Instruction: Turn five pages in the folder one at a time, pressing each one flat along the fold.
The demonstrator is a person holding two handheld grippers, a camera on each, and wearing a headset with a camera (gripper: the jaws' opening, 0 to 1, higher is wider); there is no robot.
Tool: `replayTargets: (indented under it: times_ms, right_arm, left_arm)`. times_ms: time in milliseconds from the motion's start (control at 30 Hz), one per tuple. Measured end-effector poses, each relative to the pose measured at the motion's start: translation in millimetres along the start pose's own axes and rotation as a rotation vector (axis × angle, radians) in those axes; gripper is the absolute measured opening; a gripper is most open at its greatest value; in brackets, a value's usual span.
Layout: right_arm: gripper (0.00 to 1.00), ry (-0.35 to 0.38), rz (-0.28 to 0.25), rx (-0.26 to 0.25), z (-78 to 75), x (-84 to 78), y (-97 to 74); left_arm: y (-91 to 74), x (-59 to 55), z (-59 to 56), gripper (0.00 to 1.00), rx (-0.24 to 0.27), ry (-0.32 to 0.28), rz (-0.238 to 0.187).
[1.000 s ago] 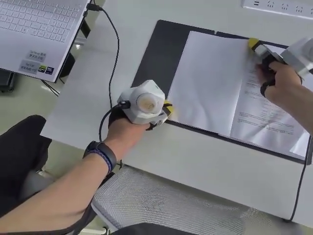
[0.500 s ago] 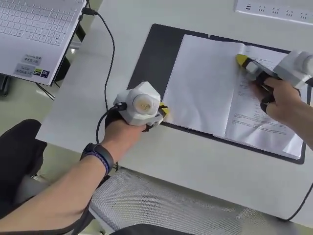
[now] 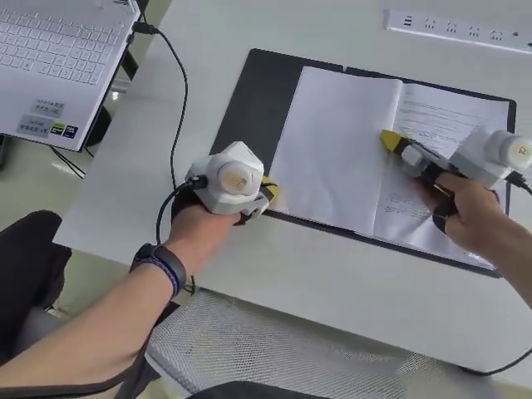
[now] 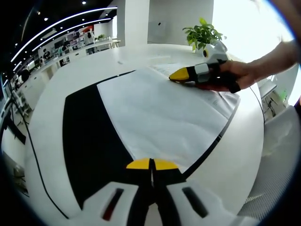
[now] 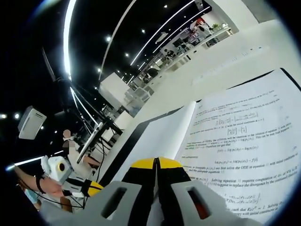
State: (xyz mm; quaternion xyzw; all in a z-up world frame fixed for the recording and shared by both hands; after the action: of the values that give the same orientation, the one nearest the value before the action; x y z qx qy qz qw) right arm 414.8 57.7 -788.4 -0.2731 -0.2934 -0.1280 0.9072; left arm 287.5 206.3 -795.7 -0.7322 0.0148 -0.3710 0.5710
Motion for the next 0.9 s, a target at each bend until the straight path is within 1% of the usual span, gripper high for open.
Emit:
replayTargets:
  times_ms: [67,200,233,333,433,467,600,733,800,900]
  right_arm:
    - [0.00,0.002,0.000,0.008,7.6,-9.3,-6.3]
    - [0.00,-0.034,0.045,0.024,23.4,-30.4,-15.3]
    - [0.00,-0.066,0.074,0.041,30.2,-39.7,-17.7]
    - [0.00,-0.063,0.089,0.055,38.4,-51.5,-23.0]
    - [0.00,-0.080,0.112,0.067,45.6,-63.1,-27.3]
    - [0.00,-0.088,0.127,0.077,49.6,-68.6,-29.3]
    - [0.00,-0.084,0.144,0.092,55.7,-79.2,-35.0]
    - [0.00,-0.094,0.173,0.109,63.4,-93.2,-41.7]
    - [0.00,-0.088,0.177,0.115,65.2,-98.1,-44.6]
    - [0.00,-0.075,0.183,0.122,67.8,-106.4,-50.6]
  left_arm:
    - [0.3,-0.1,-0.1,0.00,-0.002,0.002,0.001]
    - [0.2,-0.2,-0.6,0.00,-0.004,0.003,0.001]
    - [0.4,-0.2,-0.6,0.00,-0.003,0.004,0.001]
    - [0.6,-0.4,-0.2,0.00,-0.002,0.003,0.000]
    - [1.9,-0.8,0.8,0.00,0.000,0.005,0.001]
    - [2.0,-0.8,1.0,0.00,0.000,0.006,0.002]
    - [5.1,-1.7,2.8,0.00,-0.004,0.005,0.003]
    - [5.4,-1.8,2.5,0.00,-0.005,0.003,0.003]
    - [4.9,-1.8,2.2,0.00,-0.004,0.001,0.001]
    - [7.5,-2.5,5.1,0.00,-0.004,-0.001,-0.001]
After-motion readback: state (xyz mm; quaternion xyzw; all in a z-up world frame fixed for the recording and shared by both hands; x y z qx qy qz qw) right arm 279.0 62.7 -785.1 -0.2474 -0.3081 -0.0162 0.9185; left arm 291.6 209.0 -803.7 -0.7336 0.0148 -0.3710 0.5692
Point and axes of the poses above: the centre of the closed fingertips' face, and the gripper's own axes: y roughly forward along the fingers, z roughly to its left, x roughly out of its top, the point moved 1 cm from there along -y, roughly backward along the fingers, and after that the axes turned 13 degrees about z, right-handed, at the moved point
